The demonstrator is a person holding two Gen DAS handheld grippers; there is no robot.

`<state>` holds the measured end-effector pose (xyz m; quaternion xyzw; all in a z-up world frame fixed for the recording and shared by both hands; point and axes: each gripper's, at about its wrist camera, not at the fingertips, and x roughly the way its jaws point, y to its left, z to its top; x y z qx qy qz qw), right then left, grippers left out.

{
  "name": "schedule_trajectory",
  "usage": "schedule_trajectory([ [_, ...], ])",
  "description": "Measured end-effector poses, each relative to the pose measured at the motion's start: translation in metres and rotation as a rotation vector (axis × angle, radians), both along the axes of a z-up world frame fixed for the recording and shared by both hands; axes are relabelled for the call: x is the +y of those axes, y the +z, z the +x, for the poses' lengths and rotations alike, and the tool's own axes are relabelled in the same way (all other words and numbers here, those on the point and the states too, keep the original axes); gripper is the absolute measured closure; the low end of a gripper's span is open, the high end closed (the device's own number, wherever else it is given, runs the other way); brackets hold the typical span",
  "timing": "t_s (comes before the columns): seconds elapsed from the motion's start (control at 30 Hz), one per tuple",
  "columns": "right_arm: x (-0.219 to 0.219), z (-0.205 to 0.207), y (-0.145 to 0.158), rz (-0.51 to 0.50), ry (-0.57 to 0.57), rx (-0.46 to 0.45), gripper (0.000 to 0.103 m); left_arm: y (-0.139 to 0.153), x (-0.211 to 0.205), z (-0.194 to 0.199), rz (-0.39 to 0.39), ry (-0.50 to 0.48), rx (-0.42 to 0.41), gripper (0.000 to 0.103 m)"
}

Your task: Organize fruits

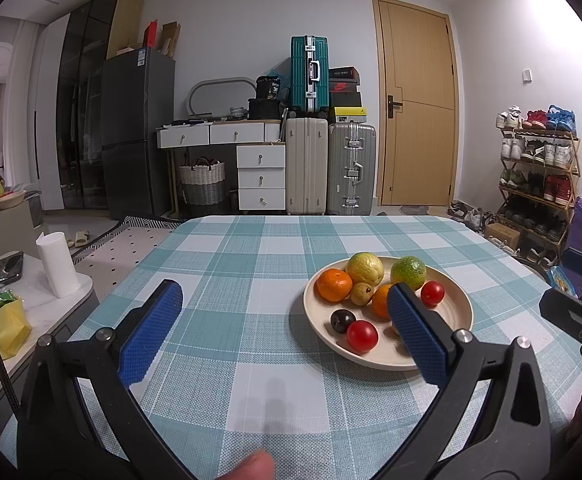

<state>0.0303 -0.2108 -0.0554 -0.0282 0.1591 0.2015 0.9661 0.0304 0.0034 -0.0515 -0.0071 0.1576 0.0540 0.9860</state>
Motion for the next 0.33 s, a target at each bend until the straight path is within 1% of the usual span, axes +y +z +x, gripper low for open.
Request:
schedule_trajectory([
  [0.33,-0.0003,0.0002,0.0004,0.0,0.0,0.0,0.0,0.0,0.0002,0.0,0.0,0.0,-0.001,0.001],
])
